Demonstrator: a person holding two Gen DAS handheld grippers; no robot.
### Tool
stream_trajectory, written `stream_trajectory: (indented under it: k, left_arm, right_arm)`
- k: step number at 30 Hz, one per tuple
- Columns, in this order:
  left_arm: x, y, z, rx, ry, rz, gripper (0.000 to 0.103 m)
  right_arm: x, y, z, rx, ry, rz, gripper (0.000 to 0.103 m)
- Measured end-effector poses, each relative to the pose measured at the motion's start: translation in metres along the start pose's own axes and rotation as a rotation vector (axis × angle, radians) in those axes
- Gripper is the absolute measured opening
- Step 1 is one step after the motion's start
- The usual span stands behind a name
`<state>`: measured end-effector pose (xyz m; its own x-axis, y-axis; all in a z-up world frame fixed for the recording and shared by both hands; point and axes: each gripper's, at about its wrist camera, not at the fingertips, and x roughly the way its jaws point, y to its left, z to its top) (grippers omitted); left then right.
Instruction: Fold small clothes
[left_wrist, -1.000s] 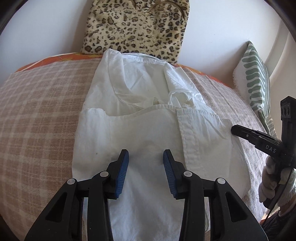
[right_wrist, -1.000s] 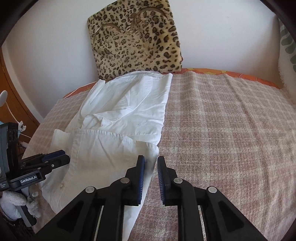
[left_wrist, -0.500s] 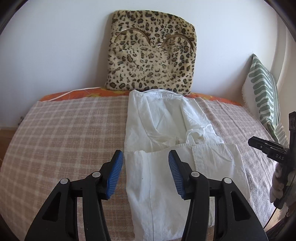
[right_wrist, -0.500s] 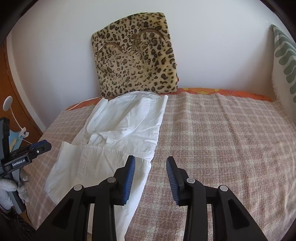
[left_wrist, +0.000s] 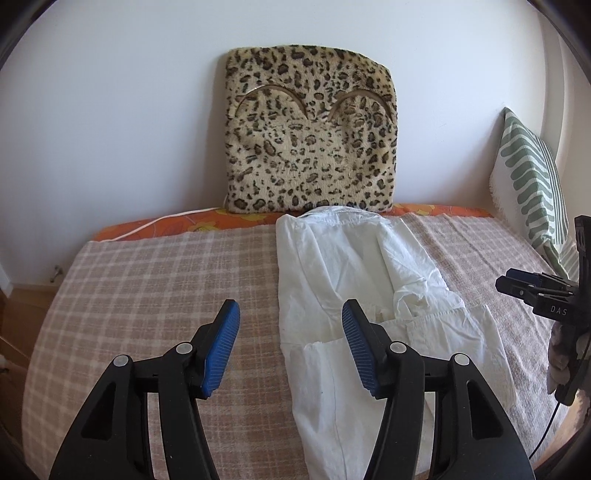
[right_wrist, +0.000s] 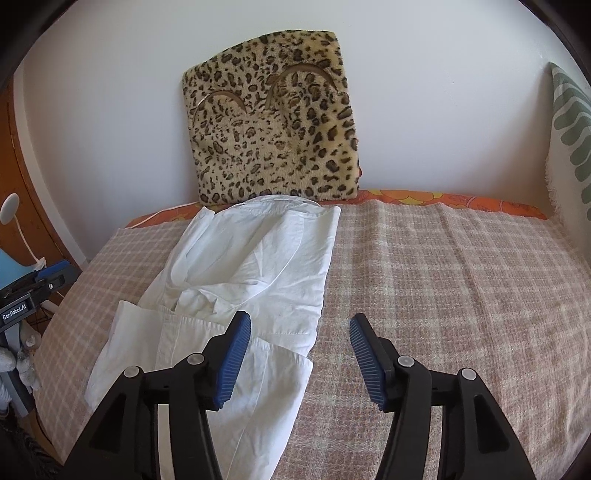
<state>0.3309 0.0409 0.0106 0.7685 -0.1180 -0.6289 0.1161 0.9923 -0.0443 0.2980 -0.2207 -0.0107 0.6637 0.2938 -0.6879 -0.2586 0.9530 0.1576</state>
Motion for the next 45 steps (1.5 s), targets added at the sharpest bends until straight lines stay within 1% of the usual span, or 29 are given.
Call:
stream_trajectory:
  k: [2, 5, 7, 10, 12, 16, 18, 20, 24, 27, 29, 31, 33, 34, 35, 36, 37, 38, 40, 41, 42, 43, 44, 45]
  left_arm:
    - [0.009, 0.006, 0.004, -0.001, 0.005, -0.006, 0.057]
    - [0.032, 0.021, 0.010, -0.030, 0.035, -0.084, 0.057]
    - [0.050, 0.029, 0.016, -0.044, 0.057, -0.137, 0.057]
    - [0.089, 0.043, 0.026, -0.089, 0.133, -0.211, 0.057]
    - [0.116, 0.051, 0.033, -0.125, 0.175, -0.252, 0.057]
    - [0.163, 0.058, 0.046, -0.163, 0.215, -0.292, 0.057]
    - [0.184, 0.058, 0.051, -0.164, 0.225, -0.298, 0.056]
    - [0.202, 0.054, 0.053, -0.136, 0.233, -0.284, 0.054]
    - [0.236, 0.039, 0.057, -0.070, 0.260, -0.280, 0.042]
    - [0.249, 0.027, 0.061, -0.018, 0.226, -0.288, 0.042]
    - [0.253, 0.024, 0.065, -0.010, 0.226, -0.307, 0.042]
    - [0.257, 0.027, 0.069, -0.020, 0.240, -0.335, 0.042]
    - [0.256, 0.036, 0.073, -0.053, 0.268, -0.376, 0.041]
    - [0.253, 0.043, 0.074, -0.077, 0.279, -0.396, 0.041]
    - [0.250, 0.052, 0.075, -0.107, 0.270, -0.404, 0.043]
    - [0.244, 0.064, 0.076, -0.144, 0.252, -0.416, 0.044]
    - [0.242, 0.076, 0.077, -0.182, 0.243, -0.422, 0.044]
    - [0.242, 0.086, 0.078, -0.226, 0.241, -0.428, 0.044]
    - [0.239, 0.100, 0.078, -0.282, 0.219, -0.467, 0.044]
    - [0.240, 0.100, 0.078, -0.282, 0.217, -0.477, 0.043]
    - [0.242, 0.096, 0.078, -0.267, 0.228, -0.484, 0.041]
    - [0.246, 0.088, 0.077, -0.231, 0.245, -0.484, 0.041]
    - [0.252, 0.078, 0.075, -0.187, 0.263, -0.468, 0.038]
    - [0.259, 0.066, 0.072, -0.145, 0.289, -0.454, 0.034]
  right_arm:
    - [0.006, -0.001, 0.004, -0.015, 0.001, 0.001, 0.071]
    - [0.018, -0.004, 0.012, -0.045, 0.003, -0.002, 0.081]
    - [0.031, -0.008, 0.020, -0.060, 0.016, -0.006, 0.082]
    - [0.057, -0.021, 0.035, -0.043, 0.060, 0.034, 0.082]
    - [0.078, -0.034, 0.045, 0.005, 0.097, 0.073, 0.081]
    - [0.119, -0.061, 0.067, 0.130, 0.128, 0.144, 0.081]
    - [0.140, -0.071, 0.077, 0.166, 0.147, 0.180, 0.076]
    - [0.159, -0.078, 0.084, 0.184, 0.166, 0.196, 0.072]
    - [0.193, -0.085, 0.094, 0.215, 0.204, 0.253, 0.068]
    - [0.210, -0.083, 0.099, 0.209, 0.210, 0.280, 0.062]
    - [0.218, -0.080, 0.102, 0.199, 0.210, 0.300, 0.057]
    - [0.225, -0.075, 0.108, 0.177, 0.213, 0.309, 0.056]
    - [0.231, -0.072, 0.114, 0.164, 0.218, 0.307, 0.048]
    - [0.233, -0.070, 0.116, 0.156, 0.222, 0.292, 0.031]
    - [0.236, -0.069, 0.118, 0.145, 0.236, 0.269, 0.020]
    - [0.238, -0.068, 0.119, 0.133, 0.241, 0.248, 0.015]
    - [0.238, -0.069, 0.119, 0.124, 0.241, 0.230, 0.005]
    - [0.238, -0.072, 0.120, 0.120, 0.235, 0.214, 0.002]
    - [0.238, -0.076, 0.121, 0.146, 0.218, 0.208, 0.001]
    - [0.239, -0.078, 0.121, 0.162, 0.214, 0.216, 0.001]
    - [0.240, -0.077, 0.120, 0.161, 0.215, 0.219, 0.001]
    - [0.240, -0.077, 0.119, 0.155, 0.219, 0.225, 0.001]
    - [0.240, -0.078, 0.119, 0.158, 0.224, 0.242, 0.003]
    - [0.240, -0.079, 0.119, 0.167, 0.226, 0.250, 0.005]
